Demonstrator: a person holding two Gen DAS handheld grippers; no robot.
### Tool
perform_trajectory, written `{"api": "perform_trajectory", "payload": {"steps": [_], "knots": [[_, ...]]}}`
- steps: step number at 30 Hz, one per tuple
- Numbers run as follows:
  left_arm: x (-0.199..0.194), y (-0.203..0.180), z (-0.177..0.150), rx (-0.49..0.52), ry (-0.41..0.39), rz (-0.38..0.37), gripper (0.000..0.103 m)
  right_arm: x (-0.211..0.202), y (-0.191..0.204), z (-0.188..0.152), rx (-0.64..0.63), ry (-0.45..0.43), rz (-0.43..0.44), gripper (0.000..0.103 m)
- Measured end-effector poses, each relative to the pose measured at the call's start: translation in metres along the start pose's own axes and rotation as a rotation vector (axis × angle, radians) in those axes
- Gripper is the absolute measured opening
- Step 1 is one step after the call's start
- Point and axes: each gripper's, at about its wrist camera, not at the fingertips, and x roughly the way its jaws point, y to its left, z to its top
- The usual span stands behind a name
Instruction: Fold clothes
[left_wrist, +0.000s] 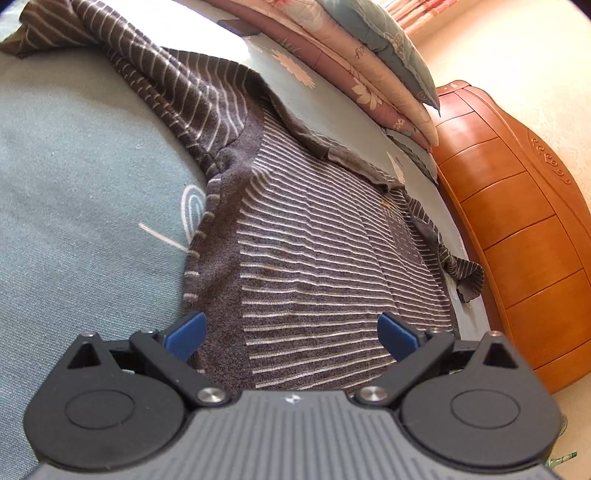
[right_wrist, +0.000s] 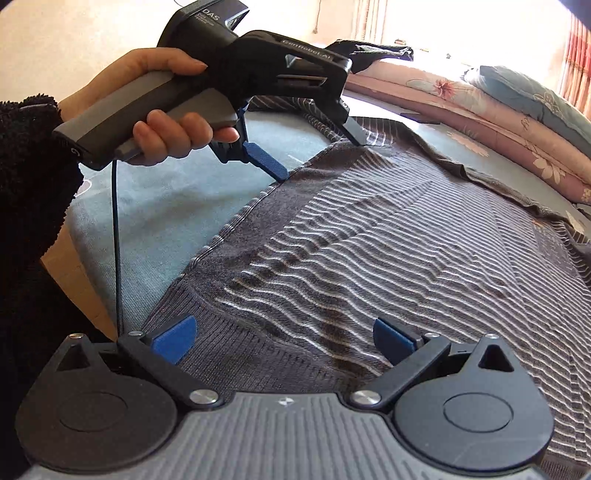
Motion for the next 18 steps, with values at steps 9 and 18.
{"api": "perform_trajectory", "payload": {"steps": [9, 18], "knots": [[0.035, -0.051, -0.013, 0.158, 0.038, 0.056, 0.099, -0.037, -0.12, -0.009, 0.202, -0.071, -0.303, 0.103], [0.054, -0.054, -0.026, 0.23, 0.032, 0.149, 0.102, -0.035, -0.286, -0.063, 0.617, -0.089, -0.454, 0.103]]}}
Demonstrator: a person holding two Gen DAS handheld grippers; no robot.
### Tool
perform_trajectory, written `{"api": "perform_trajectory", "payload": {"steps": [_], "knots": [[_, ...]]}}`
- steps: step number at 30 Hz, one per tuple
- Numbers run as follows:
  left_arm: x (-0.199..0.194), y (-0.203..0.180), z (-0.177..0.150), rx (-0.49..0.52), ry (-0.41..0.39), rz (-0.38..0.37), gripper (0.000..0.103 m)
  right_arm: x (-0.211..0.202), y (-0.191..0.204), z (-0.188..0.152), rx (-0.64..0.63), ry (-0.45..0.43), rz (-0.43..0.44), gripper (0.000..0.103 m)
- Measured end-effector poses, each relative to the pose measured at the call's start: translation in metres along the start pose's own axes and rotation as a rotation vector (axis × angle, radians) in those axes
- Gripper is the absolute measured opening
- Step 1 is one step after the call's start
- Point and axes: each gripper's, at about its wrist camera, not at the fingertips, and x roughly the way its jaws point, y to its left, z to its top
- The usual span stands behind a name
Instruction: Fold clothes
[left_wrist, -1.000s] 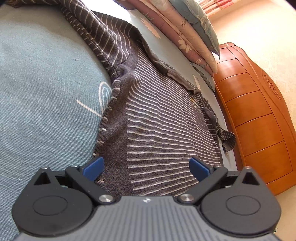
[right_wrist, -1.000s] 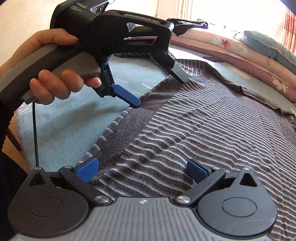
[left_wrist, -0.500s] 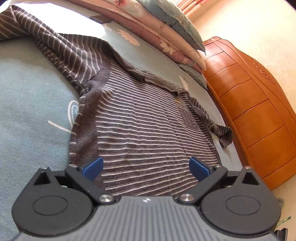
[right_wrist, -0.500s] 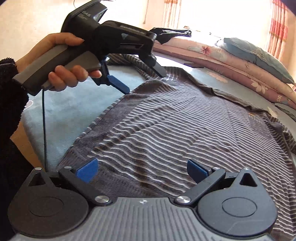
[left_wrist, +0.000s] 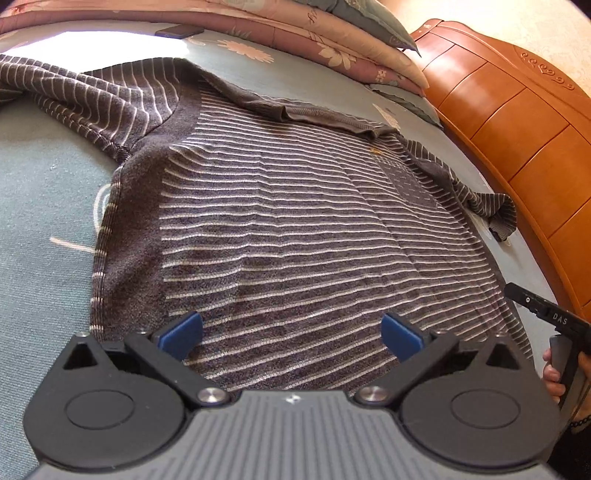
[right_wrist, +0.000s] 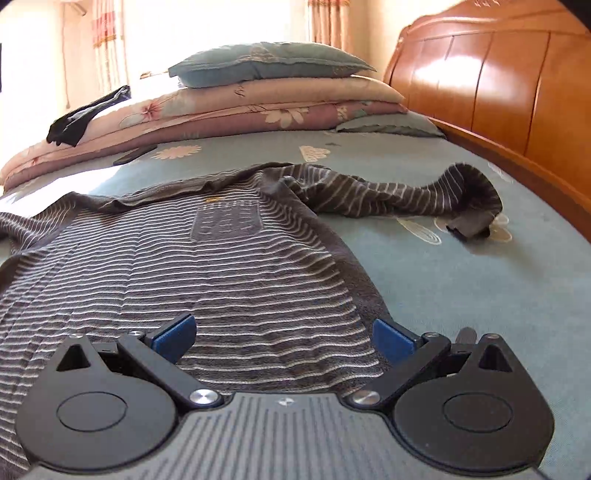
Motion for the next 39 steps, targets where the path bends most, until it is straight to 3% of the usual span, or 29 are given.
{"api": "perform_trajectory", "payload": {"steps": [3, 7, 10, 14, 29, 32, 35, 37, 39], "knots": [[0.0, 0.002, 0.001, -0.016, -0.006, -0.008, 0.102, 0.006, -0.024, -0.002, 0.137, 0.026, 0.071, 0.103], [0.001, 0.006, 0.003, -0.059, -0.017, -0.024, 0.102, -0.005, -0.028, -0.002, 0.166, -0.014, 0.16, 0.103], [0.001, 0.007, 0.003, -0.071, -0.026, -0.03, 0.102, 0.002, -0.022, -0.002, 0.172, 0.03, 0.214, 0.103], [0.002, 0.009, 0.003, -0.077, -0.029, -0.038, 0.102, 0.021, -0.028, -0.011, 0.238, 0.156, 0.153, 0.103], [0.0, 0.025, 0.005, -0.156, -0.035, -0.116, 0.102, -0.026, -0.053, -0.038, 0.309, 0.155, 0.113, 0.103], [0.0, 0.025, 0.005, -0.157, -0.036, -0.117, 0.102, -0.038, -0.053, -0.037, 0.304, 0.093, 0.08, 0.103], [0.001, 0.024, 0.006, -0.151, -0.035, -0.111, 0.102, -0.051, -0.054, -0.032, 0.319, 0.009, 0.129, 0.103], [0.001, 0.023, 0.006, -0.144, -0.035, -0.107, 0.102, -0.047, -0.053, -0.031, 0.338, 0.03, 0.19, 0.103], [0.001, 0.022, 0.005, -0.142, -0.035, -0.105, 0.102, -0.039, -0.051, -0.033, 0.327, 0.078, 0.151, 0.103]]}}
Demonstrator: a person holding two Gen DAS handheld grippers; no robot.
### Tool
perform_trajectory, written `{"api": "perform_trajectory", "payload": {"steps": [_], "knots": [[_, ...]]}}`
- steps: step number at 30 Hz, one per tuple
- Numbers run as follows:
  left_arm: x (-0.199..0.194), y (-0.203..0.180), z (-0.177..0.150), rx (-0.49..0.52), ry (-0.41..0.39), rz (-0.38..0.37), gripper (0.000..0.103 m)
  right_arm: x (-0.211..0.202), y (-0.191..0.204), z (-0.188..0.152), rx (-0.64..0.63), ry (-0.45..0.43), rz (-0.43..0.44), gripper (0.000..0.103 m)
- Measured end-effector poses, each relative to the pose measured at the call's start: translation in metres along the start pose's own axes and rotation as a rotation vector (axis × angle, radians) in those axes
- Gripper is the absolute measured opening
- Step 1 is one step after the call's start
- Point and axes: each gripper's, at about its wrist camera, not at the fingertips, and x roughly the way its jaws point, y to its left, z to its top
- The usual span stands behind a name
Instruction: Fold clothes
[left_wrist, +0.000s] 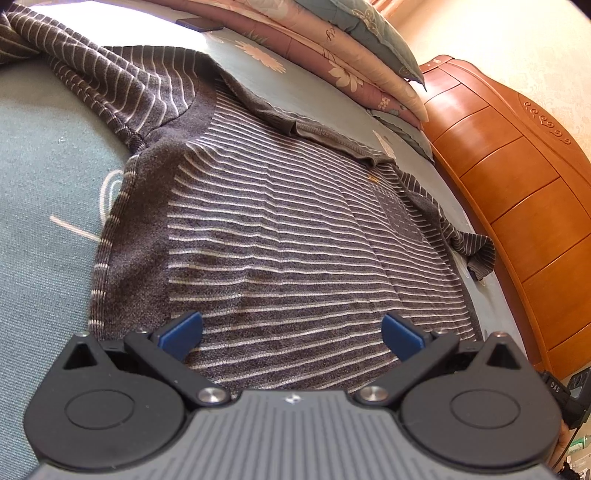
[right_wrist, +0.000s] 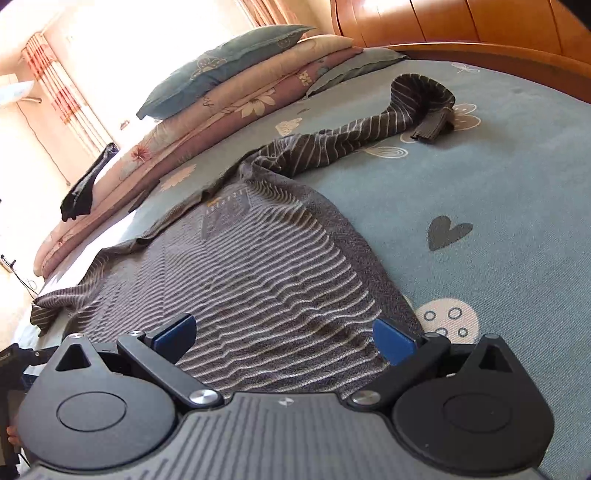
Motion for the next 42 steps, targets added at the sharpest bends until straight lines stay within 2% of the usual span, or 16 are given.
{"api": "perform_trajectory", "payload": {"steps": [2, 4, 6, 9, 13, 15, 17, 19, 23, 25, 27, 30, 32, 34, 35, 42], "knots": [[0.0, 0.0, 0.0, -0.003, -0.001, -0.001, 0.102, 0.011, -0.005, -0.002, 0.003, 0.057, -0.12, 0.103], [0.0, 0.001, 0.0, -0.004, -0.001, -0.003, 0.102, 0.01, -0.01, -0.002, 0.011, 0.056, -0.137, 0.103], [0.0, 0.001, 0.0, -0.005, 0.0, -0.005, 0.102, 0.006, -0.013, -0.001, 0.037, 0.065, -0.128, 0.103], [0.0, 0.001, 0.0, 0.0, 0.0, -0.002, 0.102, -0.002, -0.01, -0.003, 0.053, 0.002, -0.115, 0.103], [0.0, -0.001, -0.001, 0.01, 0.001, 0.004, 0.102, -0.008, 0.008, -0.003, -0.012, -0.026, -0.014, 0.103], [0.0, -0.001, -0.001, 0.013, 0.0, 0.006, 0.102, -0.002, 0.013, -0.007, -0.04, 0.005, -0.057, 0.103], [0.0, -0.001, -0.002, 0.017, 0.0, 0.007, 0.102, 0.006, 0.009, -0.015, -0.045, 0.058, -0.147, 0.103], [-0.001, -0.001, -0.002, 0.018, 0.0, 0.007, 0.102, 0.004, 0.008, -0.022, -0.058, 0.047, -0.139, 0.103], [0.0, -0.001, -0.002, 0.024, 0.002, 0.008, 0.102, -0.007, 0.018, -0.036, -0.094, 0.03, -0.177, 0.103], [-0.001, -0.002, -0.002, 0.028, 0.005, 0.009, 0.102, -0.012, 0.027, -0.038, -0.104, 0.002, -0.173, 0.103], [-0.001, -0.002, -0.002, 0.031, 0.008, 0.01, 0.102, -0.016, 0.04, -0.035, -0.127, -0.03, -0.105, 0.103], [-0.001, -0.002, -0.003, 0.036, 0.009, 0.009, 0.102, -0.01, 0.062, -0.032, -0.162, -0.016, -0.056, 0.103], [-0.001, -0.002, -0.003, 0.046, 0.014, 0.008, 0.102, 0.003, 0.069, -0.037, -0.168, 0.031, -0.085, 0.103], [-0.001, -0.004, -0.004, 0.063, 0.022, 0.012, 0.102, 0.018, 0.07, -0.045, -0.156, 0.105, -0.151, 0.103], [-0.002, -0.005, -0.004, 0.075, 0.025, 0.015, 0.102, 0.016, 0.074, -0.051, -0.196, 0.071, -0.171, 0.103], [-0.001, -0.006, -0.005, 0.081, 0.023, 0.02, 0.102, 0.011, 0.094, -0.08, -0.325, 0.039, -0.271, 0.103]]}}
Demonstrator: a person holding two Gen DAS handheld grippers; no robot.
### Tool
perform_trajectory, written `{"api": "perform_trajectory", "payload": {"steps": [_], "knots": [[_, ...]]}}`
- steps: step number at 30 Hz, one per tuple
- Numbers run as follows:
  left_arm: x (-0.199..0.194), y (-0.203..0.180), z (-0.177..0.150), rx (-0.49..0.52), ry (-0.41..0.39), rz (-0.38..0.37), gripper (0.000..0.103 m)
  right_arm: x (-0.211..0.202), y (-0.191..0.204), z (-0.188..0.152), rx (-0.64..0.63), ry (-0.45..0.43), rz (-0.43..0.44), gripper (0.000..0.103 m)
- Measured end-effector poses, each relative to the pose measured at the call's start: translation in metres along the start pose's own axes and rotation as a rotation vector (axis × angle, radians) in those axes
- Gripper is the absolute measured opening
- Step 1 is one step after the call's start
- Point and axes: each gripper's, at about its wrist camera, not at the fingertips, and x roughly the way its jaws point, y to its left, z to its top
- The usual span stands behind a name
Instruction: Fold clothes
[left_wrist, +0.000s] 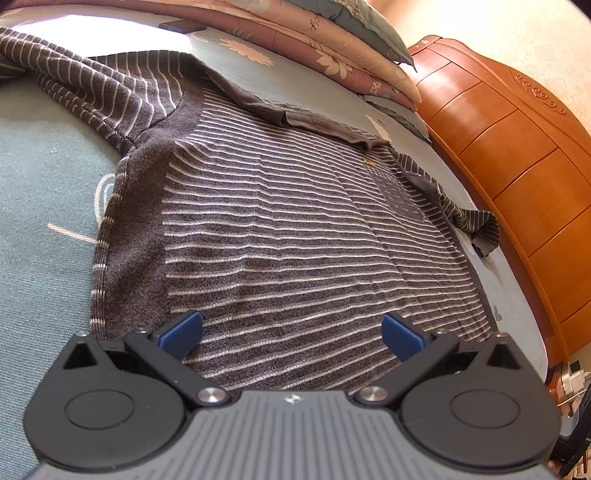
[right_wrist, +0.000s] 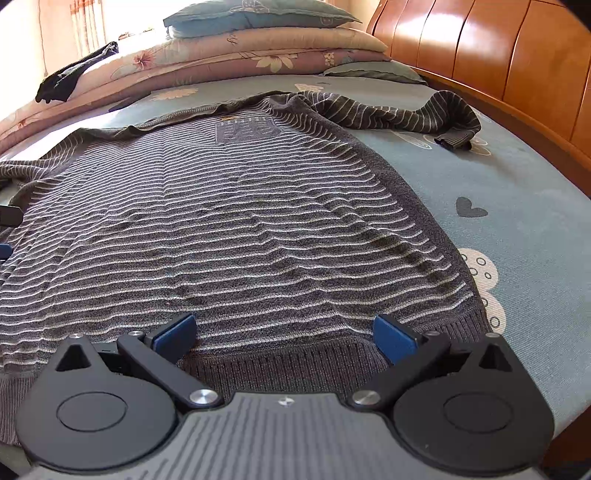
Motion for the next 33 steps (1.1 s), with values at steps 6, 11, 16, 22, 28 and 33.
{"api": "perform_trajectory", "payload": {"steps": [6, 11, 16, 22, 28, 33], "knots": [[-0.002, 0.003, -0.005, 0.016, -0.029, -0.019, 0.102, 0.002, 0.003, 0.001, 0.011, -0.001, -0.031, 0.103], [-0.003, -0.01, -0.007, 0.056, -0.026, 0.022, 0.102, 0.003, 0.007, -0.002, 0.017, -0.024, -0.057, 0.103], [0.001, -0.018, -0.006, 0.037, -0.022, -0.091, 0.102, 0.002, 0.007, -0.004, 0.02, -0.04, -0.061, 0.103], [0.015, -0.025, -0.009, 0.065, 0.0, -0.072, 0.102, 0.003, 0.008, -0.004, 0.027, -0.049, -0.07, 0.103], [-0.004, 0.018, -0.002, -0.126, -0.112, -0.137, 0.102, -0.001, 0.009, -0.003, 0.028, -0.023, -0.075, 0.103], [-0.02, -0.004, 0.006, -0.036, -0.162, -0.172, 0.102, -0.004, 0.003, 0.004, 0.064, 0.014, -0.04, 0.103]]}}
